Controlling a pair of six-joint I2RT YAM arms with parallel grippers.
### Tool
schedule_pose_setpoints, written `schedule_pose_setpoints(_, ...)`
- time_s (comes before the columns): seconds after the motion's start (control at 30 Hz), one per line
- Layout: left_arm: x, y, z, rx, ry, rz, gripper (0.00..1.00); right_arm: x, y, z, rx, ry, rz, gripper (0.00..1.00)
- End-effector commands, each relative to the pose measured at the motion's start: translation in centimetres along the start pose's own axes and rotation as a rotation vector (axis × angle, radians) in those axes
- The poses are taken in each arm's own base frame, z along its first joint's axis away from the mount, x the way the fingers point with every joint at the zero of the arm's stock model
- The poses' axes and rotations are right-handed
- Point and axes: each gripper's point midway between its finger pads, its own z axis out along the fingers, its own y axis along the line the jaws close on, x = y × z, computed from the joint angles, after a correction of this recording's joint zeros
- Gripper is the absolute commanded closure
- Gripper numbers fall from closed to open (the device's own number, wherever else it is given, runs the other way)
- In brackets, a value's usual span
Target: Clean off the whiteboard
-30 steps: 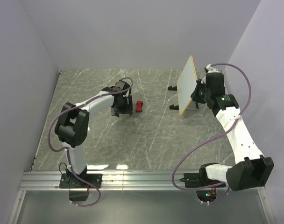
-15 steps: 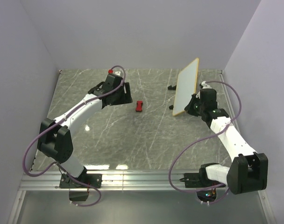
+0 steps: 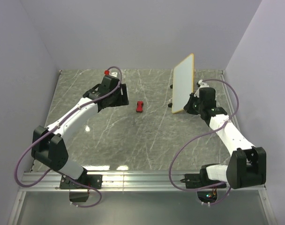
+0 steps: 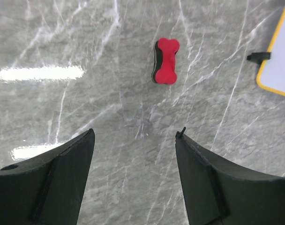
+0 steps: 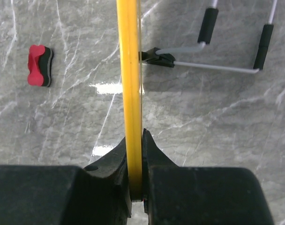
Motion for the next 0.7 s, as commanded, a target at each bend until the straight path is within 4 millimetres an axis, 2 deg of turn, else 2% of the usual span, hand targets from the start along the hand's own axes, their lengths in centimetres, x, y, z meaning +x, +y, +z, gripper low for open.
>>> schedule_pose_setpoints(0.0, -1.7, 0.1, -2.1, -0.002, -0.076, 0.008, 0.25, 1.7, -1.6, 0.9, 0.058, 0.138, -0.055, 1.0)
schedule_pose_setpoints(0.23, -1.9, 0.5, -2.2, -0.013, -0.097, 0.001, 0.25, 0.5, -1.0, 0.3, 0.099, 0.113, 0.103, 1.0)
schedule_pose_setpoints(0.47, -2.6, 0.5, -1.7, -0.006, -0.102, -0.006, 0.25, 2.3, -0.1, 0.2, 0.089, 0.177, 0.258, 1.0)
schedule_pose_setpoints(0.67, -3.1, -0.1, -1.1, 0.015, -0.103, -0.007, 0.26, -0.1, 0.5, -1.7, 0.086, 0.158, 0.197, 1.0)
